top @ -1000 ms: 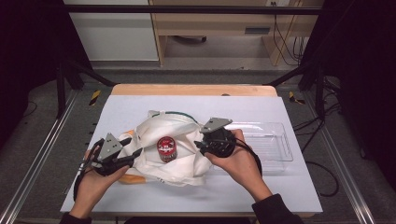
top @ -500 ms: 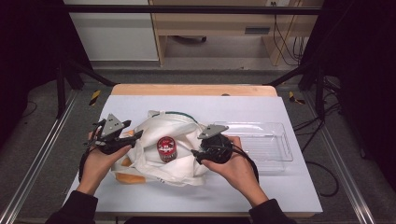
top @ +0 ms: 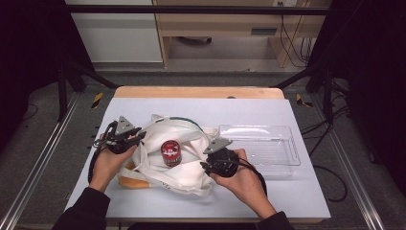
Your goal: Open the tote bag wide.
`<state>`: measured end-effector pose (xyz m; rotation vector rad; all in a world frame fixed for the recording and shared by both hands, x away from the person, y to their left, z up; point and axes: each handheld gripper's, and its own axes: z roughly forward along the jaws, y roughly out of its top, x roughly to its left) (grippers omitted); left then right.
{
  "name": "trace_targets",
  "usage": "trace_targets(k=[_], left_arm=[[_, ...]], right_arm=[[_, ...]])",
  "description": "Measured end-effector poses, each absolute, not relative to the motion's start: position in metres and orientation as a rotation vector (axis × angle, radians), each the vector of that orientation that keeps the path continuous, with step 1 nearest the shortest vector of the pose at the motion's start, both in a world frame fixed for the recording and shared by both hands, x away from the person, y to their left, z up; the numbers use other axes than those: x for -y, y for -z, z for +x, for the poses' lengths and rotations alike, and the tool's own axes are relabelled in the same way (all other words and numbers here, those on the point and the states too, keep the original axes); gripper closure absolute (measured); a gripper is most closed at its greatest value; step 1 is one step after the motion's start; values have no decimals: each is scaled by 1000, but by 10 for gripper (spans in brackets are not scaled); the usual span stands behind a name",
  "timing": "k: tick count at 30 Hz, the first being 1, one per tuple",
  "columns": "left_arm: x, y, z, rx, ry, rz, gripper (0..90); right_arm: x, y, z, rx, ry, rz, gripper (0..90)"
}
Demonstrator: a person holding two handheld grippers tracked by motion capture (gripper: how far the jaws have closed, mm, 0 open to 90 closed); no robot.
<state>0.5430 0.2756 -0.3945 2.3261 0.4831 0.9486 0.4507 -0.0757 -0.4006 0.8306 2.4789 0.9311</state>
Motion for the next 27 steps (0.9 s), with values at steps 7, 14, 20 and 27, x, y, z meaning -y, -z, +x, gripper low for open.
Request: trace_targets(k=[7,14,20,27], left_arm=[[-287,406,549,-462,-925,2368,789],[-293,408,545,-497,-930,2340,795],[-295,407,542,-516,-947,2319,794],[-297,412,545,-500,-926,2341,795]], right_arm=[[78,408,444,-2463,-916,830,644],[80,413,441,-2469,-889,818,730],[83,414,436,-2466,-866,806,757],[89,422,433,-2469,-890,803,764]])
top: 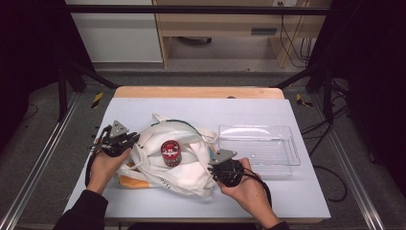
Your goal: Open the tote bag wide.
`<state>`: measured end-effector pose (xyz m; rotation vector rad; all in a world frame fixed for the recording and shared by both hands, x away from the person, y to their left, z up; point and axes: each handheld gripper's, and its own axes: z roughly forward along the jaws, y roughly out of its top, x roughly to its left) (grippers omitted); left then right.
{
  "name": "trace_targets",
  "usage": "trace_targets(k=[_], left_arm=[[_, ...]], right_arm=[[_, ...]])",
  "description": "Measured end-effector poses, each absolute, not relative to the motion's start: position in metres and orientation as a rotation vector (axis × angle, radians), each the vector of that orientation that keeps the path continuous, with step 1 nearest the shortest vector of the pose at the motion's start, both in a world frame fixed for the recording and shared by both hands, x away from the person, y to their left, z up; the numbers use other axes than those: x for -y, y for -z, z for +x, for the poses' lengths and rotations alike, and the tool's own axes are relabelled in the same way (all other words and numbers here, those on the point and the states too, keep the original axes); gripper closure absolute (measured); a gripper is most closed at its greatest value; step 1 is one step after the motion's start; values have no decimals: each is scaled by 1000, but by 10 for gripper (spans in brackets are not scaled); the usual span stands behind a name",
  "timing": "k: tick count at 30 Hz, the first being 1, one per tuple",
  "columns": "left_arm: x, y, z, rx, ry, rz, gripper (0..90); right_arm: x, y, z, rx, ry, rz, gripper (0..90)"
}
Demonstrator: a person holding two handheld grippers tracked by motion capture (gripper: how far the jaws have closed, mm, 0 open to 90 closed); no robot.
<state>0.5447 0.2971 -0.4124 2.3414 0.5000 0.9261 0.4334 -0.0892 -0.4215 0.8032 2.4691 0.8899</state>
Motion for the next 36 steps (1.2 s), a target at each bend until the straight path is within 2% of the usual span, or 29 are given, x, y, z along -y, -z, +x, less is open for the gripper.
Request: trace_targets(k=[25,36], left_arm=[[-299,412,535,-520,-926,2300,785],[-297,406,528,-530,-934,2264,734]], right_arm=[[98,438,429,-2446,-940,816,761],[101,432,428,-2415,-1008,817,690]])
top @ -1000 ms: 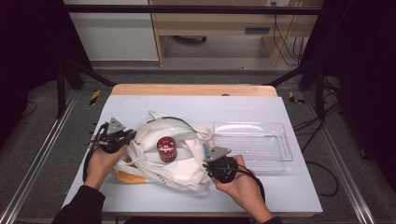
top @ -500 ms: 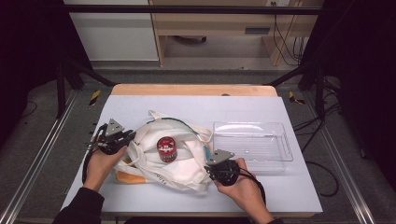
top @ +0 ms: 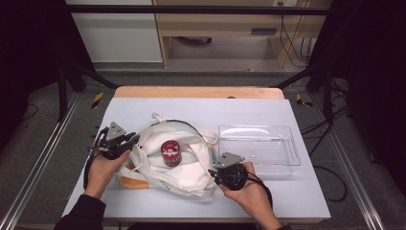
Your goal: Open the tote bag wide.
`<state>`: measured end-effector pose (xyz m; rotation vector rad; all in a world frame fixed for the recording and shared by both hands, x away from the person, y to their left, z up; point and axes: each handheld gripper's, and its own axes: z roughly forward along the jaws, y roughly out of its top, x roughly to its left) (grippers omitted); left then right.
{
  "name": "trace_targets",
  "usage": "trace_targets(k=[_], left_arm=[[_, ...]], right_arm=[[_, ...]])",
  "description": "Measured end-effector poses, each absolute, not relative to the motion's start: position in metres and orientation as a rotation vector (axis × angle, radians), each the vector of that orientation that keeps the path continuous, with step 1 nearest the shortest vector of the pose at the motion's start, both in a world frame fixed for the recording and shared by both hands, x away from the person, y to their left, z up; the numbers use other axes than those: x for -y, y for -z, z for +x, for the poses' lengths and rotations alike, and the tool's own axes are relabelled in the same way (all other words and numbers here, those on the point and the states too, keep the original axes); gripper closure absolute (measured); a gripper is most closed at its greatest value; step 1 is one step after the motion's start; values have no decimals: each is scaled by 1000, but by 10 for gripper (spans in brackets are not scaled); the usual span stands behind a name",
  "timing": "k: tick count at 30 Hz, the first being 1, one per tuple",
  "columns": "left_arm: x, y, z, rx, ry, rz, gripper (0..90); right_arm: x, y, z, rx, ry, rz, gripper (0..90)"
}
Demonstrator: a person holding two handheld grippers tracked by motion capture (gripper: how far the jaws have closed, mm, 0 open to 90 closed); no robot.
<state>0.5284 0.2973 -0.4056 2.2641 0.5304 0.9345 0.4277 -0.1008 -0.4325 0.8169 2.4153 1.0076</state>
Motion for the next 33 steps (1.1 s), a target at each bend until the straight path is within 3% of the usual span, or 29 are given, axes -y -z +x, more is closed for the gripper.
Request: trace_targets(k=[14,25,33], left_arm=[[-308,391,510,-590,-965,2173,506],[-315,385,493,-636,-953,2141,280],[-320,380,481,-650,-937,2120,191]], right_arm=[[92,403,427,-2377,-1099,763,590],[73,375,441,-2341,-1161,773,407],[50,369,451,-2340,-1198,811,292]])
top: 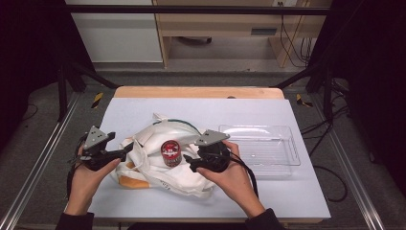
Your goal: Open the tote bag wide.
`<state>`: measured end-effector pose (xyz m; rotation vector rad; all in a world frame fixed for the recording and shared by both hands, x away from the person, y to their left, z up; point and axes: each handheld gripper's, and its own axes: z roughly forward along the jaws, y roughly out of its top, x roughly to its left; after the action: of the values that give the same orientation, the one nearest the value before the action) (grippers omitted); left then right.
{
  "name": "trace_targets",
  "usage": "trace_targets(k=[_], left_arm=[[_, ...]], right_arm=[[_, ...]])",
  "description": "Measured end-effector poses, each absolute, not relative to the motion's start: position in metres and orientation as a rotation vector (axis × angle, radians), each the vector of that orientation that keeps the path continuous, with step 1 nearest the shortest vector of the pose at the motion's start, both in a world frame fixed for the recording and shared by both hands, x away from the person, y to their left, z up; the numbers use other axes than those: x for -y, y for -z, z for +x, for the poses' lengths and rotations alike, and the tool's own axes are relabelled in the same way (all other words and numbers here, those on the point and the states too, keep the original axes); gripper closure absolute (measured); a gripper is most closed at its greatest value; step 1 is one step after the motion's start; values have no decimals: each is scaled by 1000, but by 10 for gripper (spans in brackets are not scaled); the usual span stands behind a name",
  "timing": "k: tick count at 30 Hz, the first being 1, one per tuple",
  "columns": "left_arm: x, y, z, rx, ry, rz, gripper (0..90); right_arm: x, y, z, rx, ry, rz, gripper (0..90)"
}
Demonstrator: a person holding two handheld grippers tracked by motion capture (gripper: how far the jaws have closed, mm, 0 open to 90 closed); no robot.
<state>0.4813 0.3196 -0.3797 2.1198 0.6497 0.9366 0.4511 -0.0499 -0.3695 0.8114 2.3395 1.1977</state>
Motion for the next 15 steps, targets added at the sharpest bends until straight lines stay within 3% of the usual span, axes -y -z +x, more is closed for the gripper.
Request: trace_targets(k=[4,10,15], left_arm=[[-327,378,480,-637,-948,2134,145],[-331,390,472,-754,-917,2070,123],[-338,391,471,-756,-938,2071,112]], right_arm=[[30,371,455,-2345,-1182,804,218],[13,376,464,-2349,-1187,822,177],[-5,381,473,-2361,-1194,834,158]])
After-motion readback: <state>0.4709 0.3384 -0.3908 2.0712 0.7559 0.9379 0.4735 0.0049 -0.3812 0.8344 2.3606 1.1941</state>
